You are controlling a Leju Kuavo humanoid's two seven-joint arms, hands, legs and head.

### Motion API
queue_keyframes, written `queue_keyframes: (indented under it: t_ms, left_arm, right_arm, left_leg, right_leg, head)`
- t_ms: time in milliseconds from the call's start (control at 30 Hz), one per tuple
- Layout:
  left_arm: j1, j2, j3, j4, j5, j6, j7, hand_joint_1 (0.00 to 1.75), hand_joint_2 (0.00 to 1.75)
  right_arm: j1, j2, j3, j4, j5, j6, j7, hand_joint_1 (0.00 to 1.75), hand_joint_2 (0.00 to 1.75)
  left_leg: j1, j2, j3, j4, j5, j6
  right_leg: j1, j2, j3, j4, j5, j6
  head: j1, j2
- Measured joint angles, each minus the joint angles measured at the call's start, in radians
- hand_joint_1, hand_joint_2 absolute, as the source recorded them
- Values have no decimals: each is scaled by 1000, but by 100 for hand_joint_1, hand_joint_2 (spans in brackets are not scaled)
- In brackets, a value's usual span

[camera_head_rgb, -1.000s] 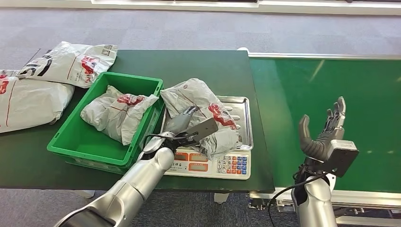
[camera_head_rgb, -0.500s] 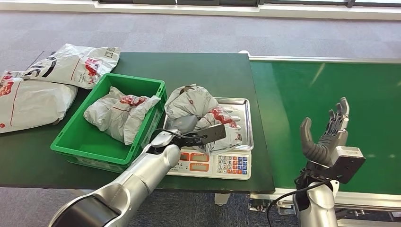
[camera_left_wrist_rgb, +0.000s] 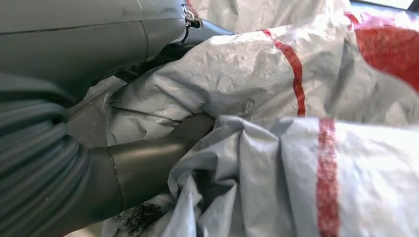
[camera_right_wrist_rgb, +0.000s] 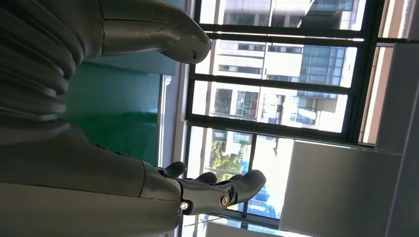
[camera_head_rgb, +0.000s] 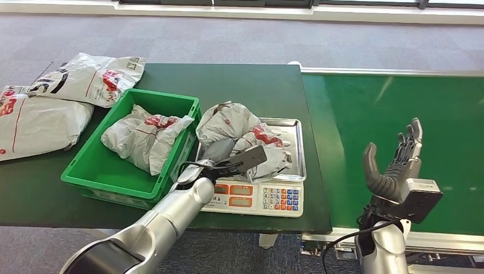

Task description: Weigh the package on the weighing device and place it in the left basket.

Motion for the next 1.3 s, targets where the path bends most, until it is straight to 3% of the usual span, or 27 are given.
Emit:
queue_keyframes:
  t_ms: [233,433,600,733,767,967,1300]
  left_arm:
    - [41,99,186,-267,115,192,-79,175,175]
    - [136,193,344,-564,146,252,-104,175,175]
    - [198,225,407,-694,144,276,-108,171,175]
    - [265,246,459,-781,134,270,-96,7,175]
    - [280,250,472,-795,128,257,-92,0,175]
    - [349,262,497,-816,101,162,-78,0,175]
    - [387,264,497,-826,142,77,-102,0,175]
  right_arm:
    - [70,-1,-36,-26,13,4,-1,0,175]
    - [141,-1,-68,-70,23,3,2,0,175]
    - [162,-1,-79,-91,34,13,6,0,175]
    - [174,1,-86,-101,46,27,17,0,175]
    - [174,2,-87,-102,48,32,18,0,175]
    - [173,5,-90,-102,57,51,19,0,175]
    - [174,9,-91,-102,57,54,21,0,175]
  left_leg:
    - [1,2,-5,0,1,-2]
    - [1,2,-6,-1,0,-3]
    - [1,2,-9,-1,0,-3]
    - [1,3,-8,-1,-1,-3]
    - [1,4,-8,-1,-1,-3]
    - [1,2,-9,-1,-1,-3]
    - [1,3,-9,-1,-1,-3]
  right_leg:
    - [1,3,-7,1,1,-1]
    - [2,4,-9,1,-2,-3]
    - [1,2,-10,1,-2,-3]
    - [1,4,-11,1,-2,-3]
    - [1,5,-11,1,-2,-3]
    - [1,2,-11,1,-2,-3]
    - [1,3,-12,1,-2,-3]
  head:
    - [0,0]
    - [0,0]
    - [0,0]
    - [0,0]
    - [0,0]
    - [0,0]
    - [0,0]
